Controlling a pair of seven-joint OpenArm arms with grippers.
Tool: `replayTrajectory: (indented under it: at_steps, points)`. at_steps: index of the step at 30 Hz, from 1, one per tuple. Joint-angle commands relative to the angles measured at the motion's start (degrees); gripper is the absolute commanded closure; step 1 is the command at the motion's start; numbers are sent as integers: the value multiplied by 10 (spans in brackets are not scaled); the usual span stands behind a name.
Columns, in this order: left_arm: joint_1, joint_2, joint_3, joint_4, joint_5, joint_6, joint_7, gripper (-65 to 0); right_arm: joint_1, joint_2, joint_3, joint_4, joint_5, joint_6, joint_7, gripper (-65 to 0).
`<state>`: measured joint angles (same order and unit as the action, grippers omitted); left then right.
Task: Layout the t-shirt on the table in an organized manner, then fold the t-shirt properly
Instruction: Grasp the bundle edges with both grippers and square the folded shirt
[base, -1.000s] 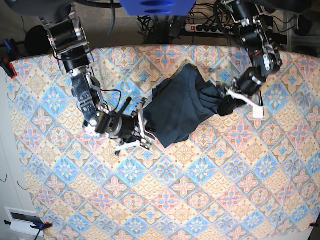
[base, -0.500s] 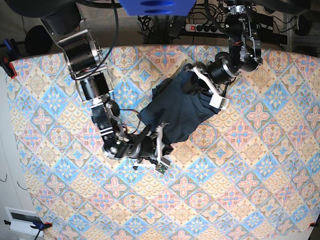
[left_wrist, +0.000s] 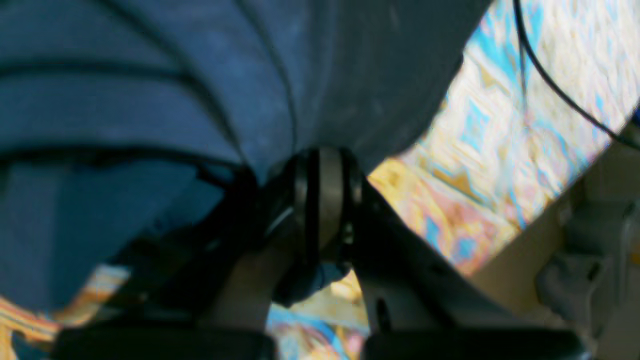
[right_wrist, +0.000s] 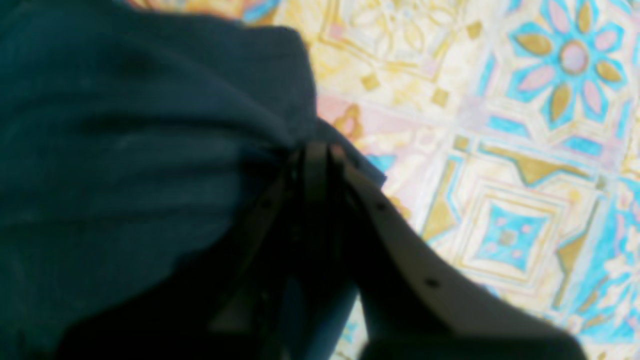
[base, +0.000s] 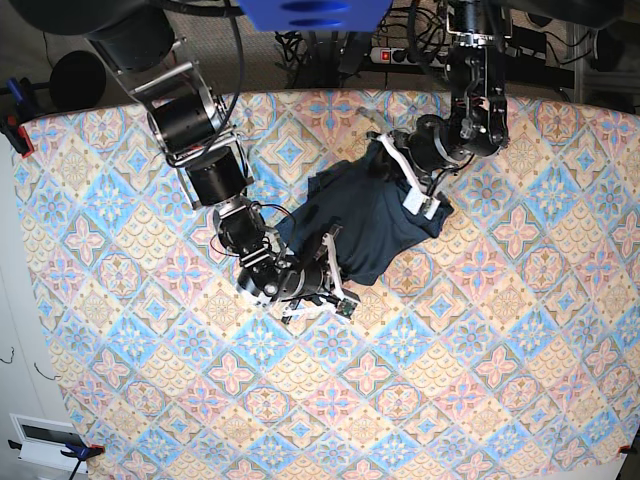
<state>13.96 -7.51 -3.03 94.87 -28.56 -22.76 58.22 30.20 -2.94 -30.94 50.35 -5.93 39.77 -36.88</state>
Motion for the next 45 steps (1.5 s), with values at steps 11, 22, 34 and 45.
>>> replayTrajectory:
  at_steps: [11, 22, 34, 45]
  points:
    - [-107, -29, -3, -79, 25, 12, -17, -15, -84, 136, -36, 249, -4, 2, -105, -3]
    - [-214, -26, -5, -132, 25, 13, -60, -15, -153, 202, -7, 395, -4, 2, -123, -2]
    - [-120, 10, -144, -15, -81, 14, -13, -15, -121, 176, 67, 365, -4, 2, -118, -2]
    - [-53, 31, -150, -5, -96, 14, -11, -15, -45, 101, 68, 222, -4, 2, -74, -2]
